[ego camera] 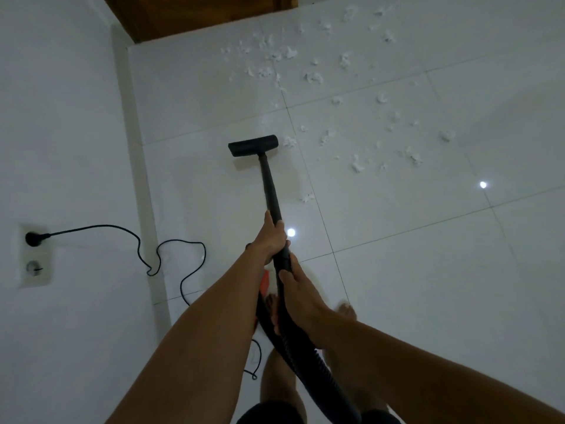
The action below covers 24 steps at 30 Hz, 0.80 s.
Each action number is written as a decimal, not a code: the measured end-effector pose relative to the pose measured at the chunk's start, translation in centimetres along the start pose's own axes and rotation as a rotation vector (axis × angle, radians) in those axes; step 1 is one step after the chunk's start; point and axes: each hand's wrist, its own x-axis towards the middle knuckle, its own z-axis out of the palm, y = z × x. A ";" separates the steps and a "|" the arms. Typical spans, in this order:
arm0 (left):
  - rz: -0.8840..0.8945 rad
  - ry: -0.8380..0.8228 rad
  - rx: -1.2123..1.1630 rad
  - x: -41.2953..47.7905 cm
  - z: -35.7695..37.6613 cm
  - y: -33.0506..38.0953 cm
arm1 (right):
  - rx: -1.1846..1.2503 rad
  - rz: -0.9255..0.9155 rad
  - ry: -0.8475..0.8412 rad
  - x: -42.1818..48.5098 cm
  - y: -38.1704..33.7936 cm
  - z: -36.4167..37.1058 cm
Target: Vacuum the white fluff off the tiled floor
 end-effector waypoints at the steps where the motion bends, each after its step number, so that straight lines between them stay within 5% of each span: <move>1: 0.016 -0.008 0.010 0.2 0.6 -0.9 | -0.013 -0.025 0.034 0.2 1.5 0.3; 18: 0.084 0.095 0.050 -3.4 14.3 -14.6 | -0.320 -0.046 0.131 -6.6 18.9 -7.0; 24: 0.077 0.077 0.075 -6.0 17.6 -17.6 | -0.173 -0.022 0.071 -9.4 23.0 -8.4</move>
